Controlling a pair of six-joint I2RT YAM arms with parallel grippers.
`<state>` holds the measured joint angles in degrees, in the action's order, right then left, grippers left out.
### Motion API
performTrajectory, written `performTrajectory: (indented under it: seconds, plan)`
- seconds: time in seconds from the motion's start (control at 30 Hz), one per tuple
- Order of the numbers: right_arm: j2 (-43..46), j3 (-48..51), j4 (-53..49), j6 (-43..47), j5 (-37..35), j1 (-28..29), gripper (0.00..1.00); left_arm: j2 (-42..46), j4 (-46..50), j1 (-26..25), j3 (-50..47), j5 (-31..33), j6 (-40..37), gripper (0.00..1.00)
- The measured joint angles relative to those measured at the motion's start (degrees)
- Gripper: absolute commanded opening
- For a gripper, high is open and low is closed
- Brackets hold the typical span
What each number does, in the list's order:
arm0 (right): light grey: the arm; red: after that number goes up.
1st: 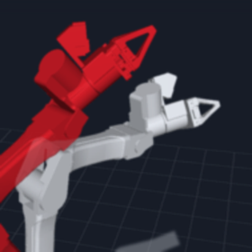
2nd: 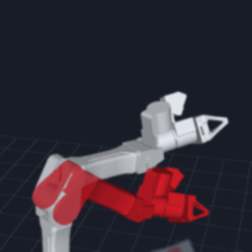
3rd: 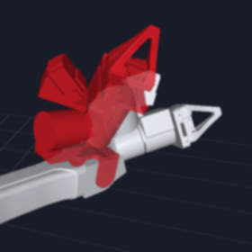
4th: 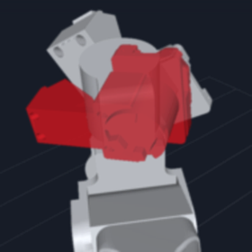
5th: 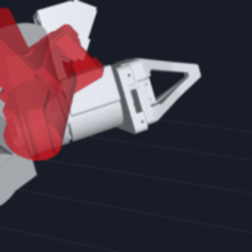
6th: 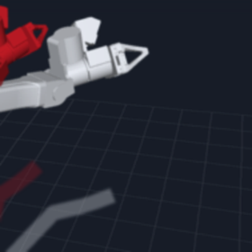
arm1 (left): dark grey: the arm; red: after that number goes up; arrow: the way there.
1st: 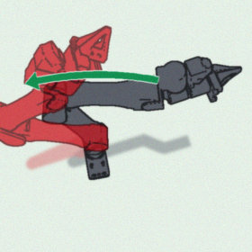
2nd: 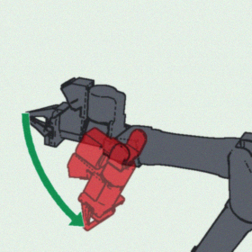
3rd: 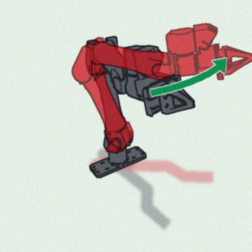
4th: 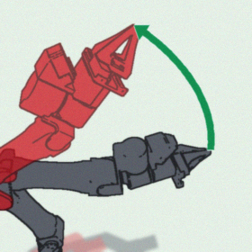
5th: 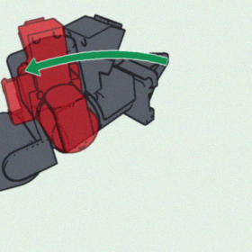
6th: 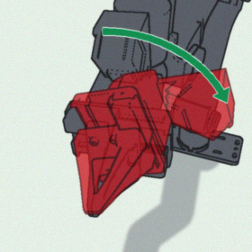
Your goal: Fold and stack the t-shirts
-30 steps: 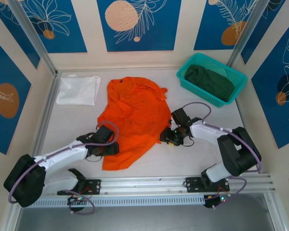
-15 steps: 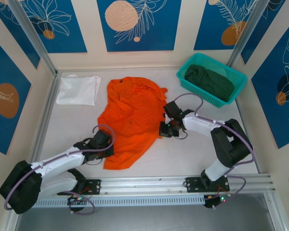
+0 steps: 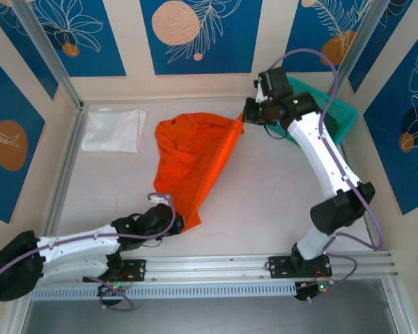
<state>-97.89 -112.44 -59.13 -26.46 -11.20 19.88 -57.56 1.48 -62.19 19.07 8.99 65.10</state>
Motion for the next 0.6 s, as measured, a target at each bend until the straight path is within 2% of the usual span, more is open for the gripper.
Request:
performTrajectory:
  seconds: [0.13, 0.17, 0.3, 0.37, 0.47, 0.53, 0.6]
  plan:
    - [-11.5, -12.2, -5.6, 1.5, -3.3, -5.1, 0.43, -8.5, -1.0, -7.0, 8.2, 1.6, 0.5, 0.51]
    - [-13.9, -14.2, -6.1, 1.3, -3.6, -6.7, 0.48, -10.0, 0.4, -7.8, 10.4, 2.0, 0.0, 0.58]
    - [-16.8, -13.4, -6.0, -0.1, -2.2, -12.5, 0.64, -8.9, 9.3, -7.4, 16.8, 7.3, -2.1, 0.74]
    - [-12.5, -6.0, -2.8, -0.4, -1.9, -13.3, 0.67, -5.4, 14.0, -3.2, 19.5, 9.6, -4.0, 0.77]
    - [1.9, 14.4, 4.7, -1.6, 1.8, -10.2, 0.67, -2.5, 19.0, 7.4, 24.2, 10.2, -7.7, 0.78]
    - [13.3, 29.4, 10.5, -3.4, 6.1, -7.5, 0.66, -4.5, 21.7, 13.0, 28.6, 10.1, -10.6, 0.78]
    - [23.6, 43.3, 15.5, -5.5, 10.8, -4.8, 0.66, -9.1, 24.1, 16.1, 33.3, 9.8, -13.5, 0.78]
